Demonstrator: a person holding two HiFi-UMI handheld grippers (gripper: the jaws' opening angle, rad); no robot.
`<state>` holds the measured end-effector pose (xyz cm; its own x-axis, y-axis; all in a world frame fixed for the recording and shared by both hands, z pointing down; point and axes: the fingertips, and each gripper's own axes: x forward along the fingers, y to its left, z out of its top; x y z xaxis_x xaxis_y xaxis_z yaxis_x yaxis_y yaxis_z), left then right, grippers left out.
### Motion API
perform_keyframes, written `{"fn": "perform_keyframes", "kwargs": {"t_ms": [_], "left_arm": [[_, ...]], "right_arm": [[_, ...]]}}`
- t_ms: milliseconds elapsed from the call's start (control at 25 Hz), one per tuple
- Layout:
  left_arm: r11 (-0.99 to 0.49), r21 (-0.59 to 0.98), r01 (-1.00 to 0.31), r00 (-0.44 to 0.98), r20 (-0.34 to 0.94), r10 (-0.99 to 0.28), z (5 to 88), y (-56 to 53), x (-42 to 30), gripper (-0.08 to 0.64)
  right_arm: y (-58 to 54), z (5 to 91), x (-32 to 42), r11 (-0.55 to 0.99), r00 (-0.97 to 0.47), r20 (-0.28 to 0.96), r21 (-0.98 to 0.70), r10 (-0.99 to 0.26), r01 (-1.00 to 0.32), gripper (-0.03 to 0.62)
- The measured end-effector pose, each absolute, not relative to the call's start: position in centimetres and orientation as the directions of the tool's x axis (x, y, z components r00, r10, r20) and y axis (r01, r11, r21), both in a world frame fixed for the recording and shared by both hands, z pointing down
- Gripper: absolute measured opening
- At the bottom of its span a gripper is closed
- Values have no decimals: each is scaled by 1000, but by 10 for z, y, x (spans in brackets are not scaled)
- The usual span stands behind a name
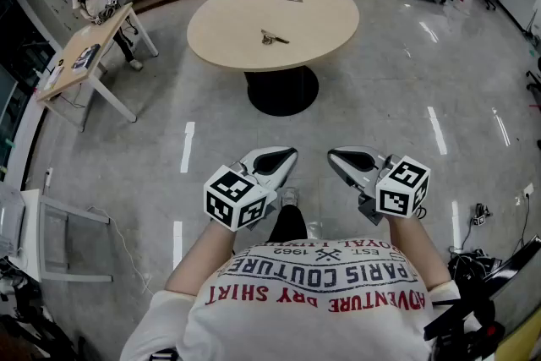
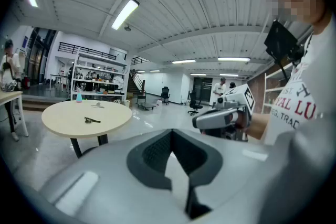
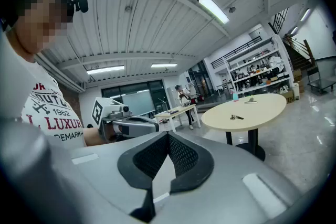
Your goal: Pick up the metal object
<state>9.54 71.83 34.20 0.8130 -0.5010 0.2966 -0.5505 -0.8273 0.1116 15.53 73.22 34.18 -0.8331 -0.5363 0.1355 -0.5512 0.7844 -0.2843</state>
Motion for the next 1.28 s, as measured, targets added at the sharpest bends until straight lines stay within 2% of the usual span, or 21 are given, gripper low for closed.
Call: {"fn": "perform_keyframes", "kwargs": {"t_ms": [200, 640, 800, 1280], "left_arm": [[-833, 115, -542, 816, 308, -488, 347, 615, 79, 3], [-791, 77, -607, 773, 287, -565, 311, 344, 34, 3], [-788, 75, -610, 772, 278, -571, 305, 295, 35, 3], [-767, 108, -633, 751, 327, -574, 339, 195, 63, 3]], "right_arm": [[625, 346, 133, 792, -841, 133, -286, -525, -540, 0], [360, 307, 100, 814, -845, 103, -232, -524, -533, 2], [313, 303, 102, 819, -843, 111, -203, -526, -537, 2], [207, 336, 126, 822, -868, 148, -277, -474, -497, 0]]}}
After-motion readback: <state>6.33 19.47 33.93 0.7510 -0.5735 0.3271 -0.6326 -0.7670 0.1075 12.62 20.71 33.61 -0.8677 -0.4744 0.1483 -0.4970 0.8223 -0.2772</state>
